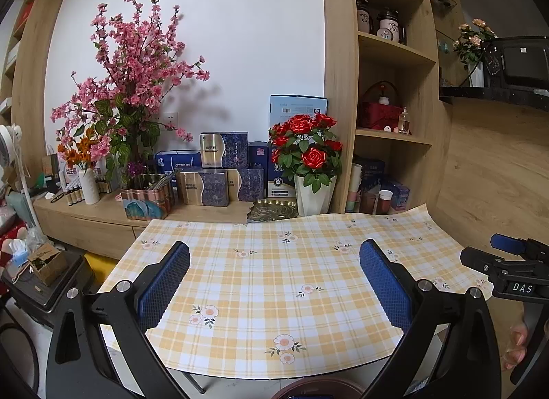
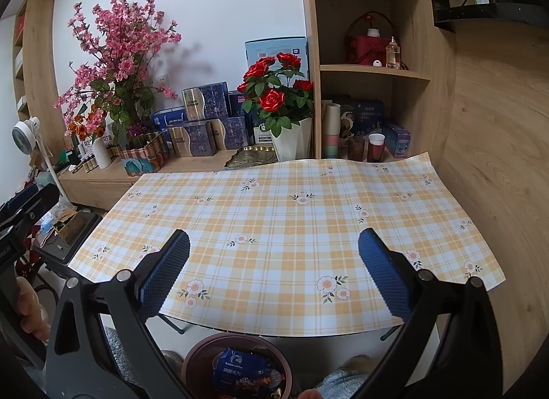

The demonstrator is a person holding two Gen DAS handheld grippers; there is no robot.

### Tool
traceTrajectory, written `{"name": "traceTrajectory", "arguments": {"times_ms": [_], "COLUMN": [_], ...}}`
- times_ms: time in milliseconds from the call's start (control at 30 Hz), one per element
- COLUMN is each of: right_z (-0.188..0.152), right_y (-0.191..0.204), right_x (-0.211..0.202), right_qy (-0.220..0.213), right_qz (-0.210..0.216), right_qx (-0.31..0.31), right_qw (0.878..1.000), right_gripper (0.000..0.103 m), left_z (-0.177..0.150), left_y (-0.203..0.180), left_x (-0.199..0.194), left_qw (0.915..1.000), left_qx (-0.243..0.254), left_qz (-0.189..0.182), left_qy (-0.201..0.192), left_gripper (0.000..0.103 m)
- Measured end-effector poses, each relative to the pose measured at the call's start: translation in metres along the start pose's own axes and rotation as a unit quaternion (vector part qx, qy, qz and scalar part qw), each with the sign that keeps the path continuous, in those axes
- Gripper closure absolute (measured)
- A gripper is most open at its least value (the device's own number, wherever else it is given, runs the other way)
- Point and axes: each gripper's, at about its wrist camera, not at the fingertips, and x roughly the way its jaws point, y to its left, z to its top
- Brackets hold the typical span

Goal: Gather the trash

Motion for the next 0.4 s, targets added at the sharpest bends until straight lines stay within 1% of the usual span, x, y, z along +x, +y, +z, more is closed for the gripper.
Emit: {"name": "traceTrajectory", "arguments": {"times_ms": [200, 400], "right_z": [-0.0019, -0.0035], "right_y": [0.0002, 0.0012], "right_x": [0.0003, 0.0003], "right_qy": [0.001, 0.002], "right_qz": [0.001, 0.000], "right_qx": [0.000, -0.002], "right_qw": [1.000, 1.000], "right_gripper": [0.006, 0.006], "left_z": [-0.0004, -0.0015], "left_y": [-0.0003, -0.0031], "left_x": [-0.0024, -0.0041], "left_qw": [1.0000, 0.9996], "left_qx": [0.001, 0.014], "left_qz": [0.005, 0.022], "left_qy": [0.000, -0.005], "left_gripper": [0.006, 0.006]}}
